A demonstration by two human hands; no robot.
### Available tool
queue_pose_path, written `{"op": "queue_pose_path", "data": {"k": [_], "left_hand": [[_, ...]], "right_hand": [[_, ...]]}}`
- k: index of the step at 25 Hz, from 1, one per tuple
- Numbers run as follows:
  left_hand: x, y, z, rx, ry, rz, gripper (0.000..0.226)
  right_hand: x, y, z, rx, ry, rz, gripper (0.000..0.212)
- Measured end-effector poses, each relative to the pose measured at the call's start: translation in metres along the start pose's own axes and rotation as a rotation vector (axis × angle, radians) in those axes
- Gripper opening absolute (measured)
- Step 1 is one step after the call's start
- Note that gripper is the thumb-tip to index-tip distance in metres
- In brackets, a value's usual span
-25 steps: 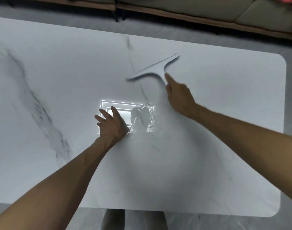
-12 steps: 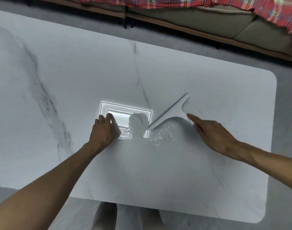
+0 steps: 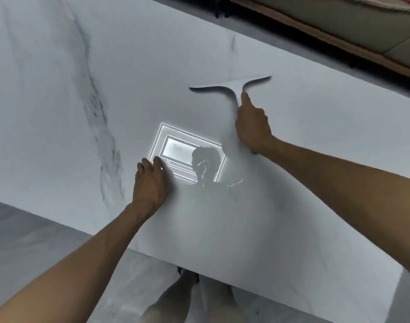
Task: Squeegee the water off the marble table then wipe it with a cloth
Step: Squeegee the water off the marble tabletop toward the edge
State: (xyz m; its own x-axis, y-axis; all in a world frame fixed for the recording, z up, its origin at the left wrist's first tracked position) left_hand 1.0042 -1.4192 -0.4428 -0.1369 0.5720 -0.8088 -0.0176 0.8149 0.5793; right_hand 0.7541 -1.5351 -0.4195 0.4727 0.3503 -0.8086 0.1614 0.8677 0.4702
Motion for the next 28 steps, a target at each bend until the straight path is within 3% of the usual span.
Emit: {"op": "queue_pose_path", "data": {"k": [6,8,11,14,17,21,24,28], "left_hand": [[0.013,0.035,0.020,0.139,0.230,0.019,0.046],[0.024,0.057,0.028,0.147,0.290,0.050,0.042],[0.039,0.091,0.041,0.087,0.377,0.122,0.043],[0.047,0.113,0.059,-0.041,0.403,0.078,0.014],[0.058,0.126,0.086,-0.205,0.464,-0.003,0.023],[0.070,0.134,0.128,-0.425,0.579,-0.173,0.036],[0.078,0.134,0.153,-0.472,0.651,-0.260,0.024],[0.086,0.128,0.151,-0.453,0.613,-0.187,0.044]], "right_hand": [[0.056,0.149,-0.054,-0.379,0.328,0.209,0.056],[0.054,0.189,-0.086,-0.399,0.398,0.297,0.058],[0.034,0.226,-0.127,-0.368,0.513,0.292,0.059],[0.012,0.245,-0.138,-0.332,0.497,0.247,0.051],[0.024,0.245,-0.099,-0.448,0.482,0.205,0.047],[0.112,0.239,-0.001,-0.748,0.474,0.343,0.044],[0.177,0.235,0.062,-0.906,0.499,0.434,0.044],[0.188,0.220,0.068,-0.882,0.442,0.413,0.042]]}}
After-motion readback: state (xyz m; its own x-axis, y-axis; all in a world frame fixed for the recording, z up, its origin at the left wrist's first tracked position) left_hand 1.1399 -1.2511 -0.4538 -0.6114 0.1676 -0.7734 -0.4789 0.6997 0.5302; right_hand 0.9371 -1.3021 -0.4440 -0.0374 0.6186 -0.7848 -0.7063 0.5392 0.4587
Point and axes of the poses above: each hand's wrist, its own y-axis away from the middle knuckle, its own x-axis out of the palm, z = x × y, the point moved 3 cm from there along -y, towards the middle knuckle, and after that the axes turned 4 degrees about y, right-handed, at the moved point
